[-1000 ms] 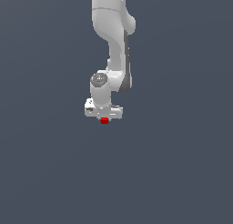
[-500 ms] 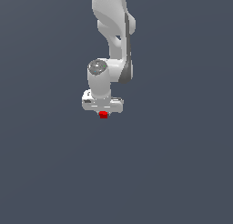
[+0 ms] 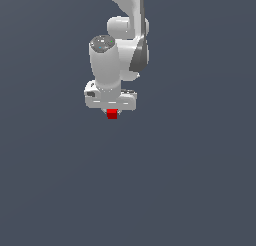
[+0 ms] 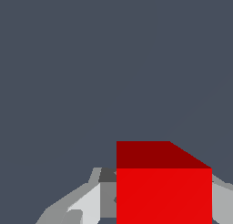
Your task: Lift up the red cube by 0.2 meters.
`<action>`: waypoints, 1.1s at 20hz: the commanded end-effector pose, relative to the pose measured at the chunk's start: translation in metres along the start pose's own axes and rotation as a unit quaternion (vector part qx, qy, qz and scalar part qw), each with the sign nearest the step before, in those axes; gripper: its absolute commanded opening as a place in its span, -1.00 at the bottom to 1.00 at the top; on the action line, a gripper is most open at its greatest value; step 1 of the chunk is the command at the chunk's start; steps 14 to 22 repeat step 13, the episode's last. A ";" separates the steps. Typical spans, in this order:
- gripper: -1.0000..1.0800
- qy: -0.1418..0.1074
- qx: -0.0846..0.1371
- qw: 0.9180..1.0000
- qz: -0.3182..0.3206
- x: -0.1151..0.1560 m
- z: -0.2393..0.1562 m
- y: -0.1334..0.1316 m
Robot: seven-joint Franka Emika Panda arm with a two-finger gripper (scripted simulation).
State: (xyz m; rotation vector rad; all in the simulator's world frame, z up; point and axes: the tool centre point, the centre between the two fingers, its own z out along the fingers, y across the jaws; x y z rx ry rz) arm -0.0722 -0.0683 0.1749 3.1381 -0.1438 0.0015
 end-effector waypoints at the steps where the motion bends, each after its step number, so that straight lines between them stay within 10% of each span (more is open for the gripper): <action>1: -1.00 0.000 0.000 1.000 0.000 0.000 -0.019 0.000; 22: -1.00 0.000 0.000 1.000 0.000 0.003 -0.055 0.000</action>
